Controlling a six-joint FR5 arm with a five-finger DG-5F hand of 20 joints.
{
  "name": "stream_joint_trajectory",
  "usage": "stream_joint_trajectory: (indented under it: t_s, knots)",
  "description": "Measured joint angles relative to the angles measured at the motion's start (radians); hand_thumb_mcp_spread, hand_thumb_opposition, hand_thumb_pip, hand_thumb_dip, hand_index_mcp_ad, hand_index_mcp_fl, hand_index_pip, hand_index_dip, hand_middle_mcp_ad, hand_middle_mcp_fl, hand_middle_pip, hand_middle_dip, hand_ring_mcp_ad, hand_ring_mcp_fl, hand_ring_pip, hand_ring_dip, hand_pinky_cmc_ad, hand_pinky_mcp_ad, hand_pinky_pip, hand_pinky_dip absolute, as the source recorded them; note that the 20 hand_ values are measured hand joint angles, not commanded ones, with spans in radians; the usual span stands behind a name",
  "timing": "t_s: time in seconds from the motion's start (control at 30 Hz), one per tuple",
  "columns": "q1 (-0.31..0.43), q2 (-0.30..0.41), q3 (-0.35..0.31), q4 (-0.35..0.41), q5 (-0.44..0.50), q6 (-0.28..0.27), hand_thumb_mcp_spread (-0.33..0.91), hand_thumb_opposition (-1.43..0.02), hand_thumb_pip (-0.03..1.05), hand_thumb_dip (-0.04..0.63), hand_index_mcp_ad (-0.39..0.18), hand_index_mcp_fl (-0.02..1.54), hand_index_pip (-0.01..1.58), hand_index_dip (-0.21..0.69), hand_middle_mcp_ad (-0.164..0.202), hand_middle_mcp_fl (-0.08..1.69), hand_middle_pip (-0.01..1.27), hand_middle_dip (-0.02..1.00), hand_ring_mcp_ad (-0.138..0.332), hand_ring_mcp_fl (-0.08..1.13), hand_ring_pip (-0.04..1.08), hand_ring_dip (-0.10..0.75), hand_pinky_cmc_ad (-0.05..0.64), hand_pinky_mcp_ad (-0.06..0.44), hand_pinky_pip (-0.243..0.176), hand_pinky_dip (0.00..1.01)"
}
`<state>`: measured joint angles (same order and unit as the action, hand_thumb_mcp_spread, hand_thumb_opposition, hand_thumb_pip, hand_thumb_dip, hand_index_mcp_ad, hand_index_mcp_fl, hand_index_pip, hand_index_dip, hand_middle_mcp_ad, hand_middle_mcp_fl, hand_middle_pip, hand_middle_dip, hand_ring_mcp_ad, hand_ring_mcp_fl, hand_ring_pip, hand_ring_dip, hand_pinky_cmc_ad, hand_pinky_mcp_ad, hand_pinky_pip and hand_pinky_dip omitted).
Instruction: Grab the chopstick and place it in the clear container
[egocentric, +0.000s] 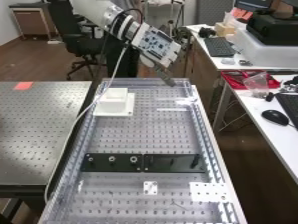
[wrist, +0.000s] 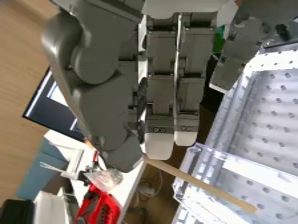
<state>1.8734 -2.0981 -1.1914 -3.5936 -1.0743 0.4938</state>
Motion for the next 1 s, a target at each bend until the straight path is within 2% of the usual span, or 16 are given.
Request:
stream_joint_trajectory:
  t_s: [0.2,0.43,0.8,1.0]
  knots:
    - [-0.011,-0.044,0.069,-0.087,-0.033,-0.029,0.65,-1.02,0.54,0.239,-0.089,0.76,1.21,-0.024,0.061,1.03,0.69,0.63,0.021,0.93,0.08,0.541,0.407,0.279,0.063,0.39]
    - [-0.019,-0.084,0.129,-0.160,-0.080,-0.034,0.65,-1.02,0.54,0.239,-0.089,0.76,1.22,-0.010,0.061,1.03,0.69,0.63,0.024,0.93,0.08,0.541,0.414,0.279,0.063,0.40]
    - [-0.020,-0.112,0.171,-0.160,-0.092,-0.043,0.65,-1.02,0.54,0.239,-0.093,0.77,1.20,0.002,0.058,1.03,0.69,0.63,0.024,0.93,0.08,0.541,0.415,0.278,0.063,0.40]
    - [-0.033,-0.151,0.221,-0.197,-0.113,-0.034,0.65,-1.01,0.54,0.239,-0.093,0.77,1.20,0.003,0.061,1.03,0.69,0.63,0.021,0.93,0.09,0.541,0.417,0.278,0.054,0.41]
